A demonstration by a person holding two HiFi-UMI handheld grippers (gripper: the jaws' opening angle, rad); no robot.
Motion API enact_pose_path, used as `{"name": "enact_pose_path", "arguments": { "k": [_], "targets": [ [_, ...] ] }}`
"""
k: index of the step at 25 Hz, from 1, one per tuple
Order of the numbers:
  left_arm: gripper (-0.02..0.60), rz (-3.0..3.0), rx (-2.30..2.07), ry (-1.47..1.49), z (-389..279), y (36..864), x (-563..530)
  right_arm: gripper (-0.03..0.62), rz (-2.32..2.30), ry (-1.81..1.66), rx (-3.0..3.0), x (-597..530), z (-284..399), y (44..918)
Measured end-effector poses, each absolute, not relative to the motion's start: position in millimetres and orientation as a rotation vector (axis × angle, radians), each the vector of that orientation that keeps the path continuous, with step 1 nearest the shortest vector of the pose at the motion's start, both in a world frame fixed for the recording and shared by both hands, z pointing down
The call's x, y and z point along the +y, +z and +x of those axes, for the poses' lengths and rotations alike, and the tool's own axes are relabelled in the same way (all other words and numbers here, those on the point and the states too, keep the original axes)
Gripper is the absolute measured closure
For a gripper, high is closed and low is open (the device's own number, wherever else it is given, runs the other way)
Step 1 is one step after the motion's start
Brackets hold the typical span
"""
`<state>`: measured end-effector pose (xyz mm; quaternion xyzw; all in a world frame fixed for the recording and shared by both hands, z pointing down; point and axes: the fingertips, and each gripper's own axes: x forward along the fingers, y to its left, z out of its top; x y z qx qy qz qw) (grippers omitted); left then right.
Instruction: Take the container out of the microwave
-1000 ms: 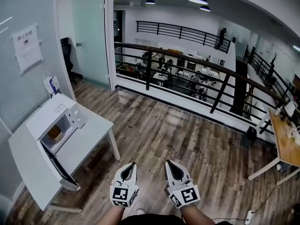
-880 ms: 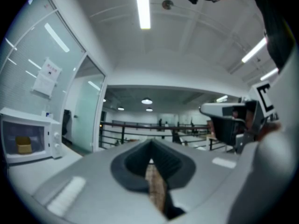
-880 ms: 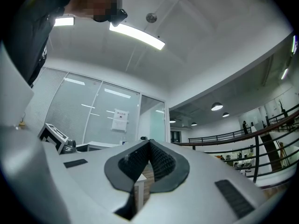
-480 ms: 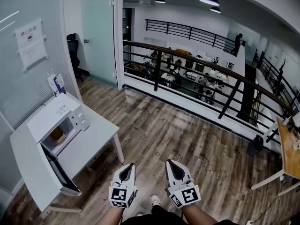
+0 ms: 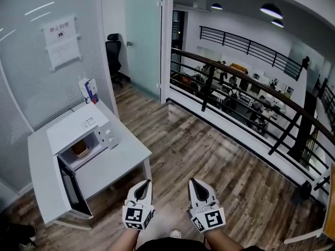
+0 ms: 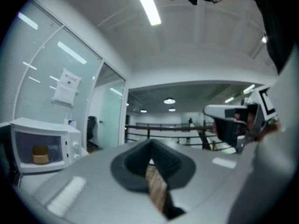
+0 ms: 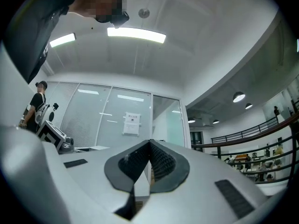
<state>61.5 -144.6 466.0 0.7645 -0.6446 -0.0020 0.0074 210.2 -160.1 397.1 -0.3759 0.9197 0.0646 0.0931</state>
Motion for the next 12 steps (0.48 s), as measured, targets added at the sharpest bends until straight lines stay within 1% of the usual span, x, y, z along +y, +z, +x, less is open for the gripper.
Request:
{"name": "enact_pose_path", "arguments": {
  "k": [12],
  "targets": [
    [0.577, 2.118, -2.344, 0.069, 18.2, 460.3, -161.9, 0.595, -0.745, 0.125, 2.809, -218.3, 157.6, 396.6]
  ]
}}
